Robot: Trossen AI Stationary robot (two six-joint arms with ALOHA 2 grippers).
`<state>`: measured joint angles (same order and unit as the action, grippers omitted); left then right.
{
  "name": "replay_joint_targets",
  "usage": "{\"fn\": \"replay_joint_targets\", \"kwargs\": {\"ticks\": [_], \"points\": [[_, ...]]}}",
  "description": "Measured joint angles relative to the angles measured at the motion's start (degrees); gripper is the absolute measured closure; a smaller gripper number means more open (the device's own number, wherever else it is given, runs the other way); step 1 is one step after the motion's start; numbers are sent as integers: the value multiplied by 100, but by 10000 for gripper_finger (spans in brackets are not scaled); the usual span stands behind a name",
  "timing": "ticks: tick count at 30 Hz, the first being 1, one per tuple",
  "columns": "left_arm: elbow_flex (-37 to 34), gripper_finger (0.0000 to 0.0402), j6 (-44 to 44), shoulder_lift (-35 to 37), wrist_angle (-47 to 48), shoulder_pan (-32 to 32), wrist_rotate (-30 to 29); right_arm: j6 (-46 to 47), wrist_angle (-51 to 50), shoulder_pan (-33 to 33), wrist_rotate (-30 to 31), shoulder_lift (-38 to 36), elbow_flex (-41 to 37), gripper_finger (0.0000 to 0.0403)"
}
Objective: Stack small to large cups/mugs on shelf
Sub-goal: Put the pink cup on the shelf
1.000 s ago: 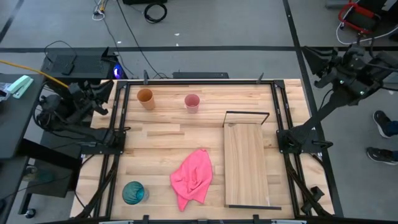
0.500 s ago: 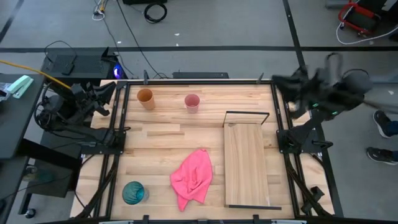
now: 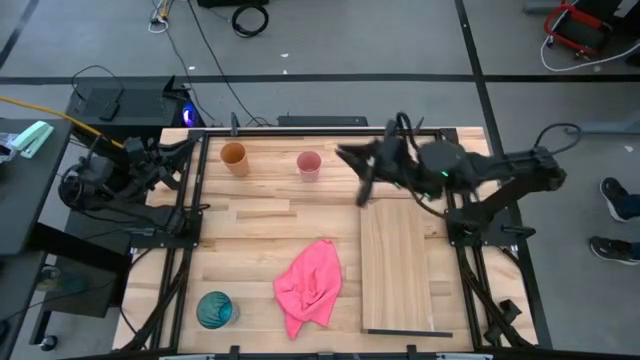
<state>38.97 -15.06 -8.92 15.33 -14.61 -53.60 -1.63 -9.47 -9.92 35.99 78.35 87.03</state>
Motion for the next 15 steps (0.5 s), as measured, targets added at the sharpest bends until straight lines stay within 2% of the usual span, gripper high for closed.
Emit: {"fn": "replay_joint_targets", "kwargs": {"ticks": [6, 10, 15], "points": [[1, 326, -111, -300, -19, 0, 28, 365, -683, 1266, -432, 537, 869, 341], [1, 331, -127, -520, -38, 0, 31, 897, -1665, 2251, -1475, 871, 1574, 341], [-1, 332, -126, -661, -37, 0, 38, 2095, -3249, 3431, -2827, 1325, 2491, 341]]}}
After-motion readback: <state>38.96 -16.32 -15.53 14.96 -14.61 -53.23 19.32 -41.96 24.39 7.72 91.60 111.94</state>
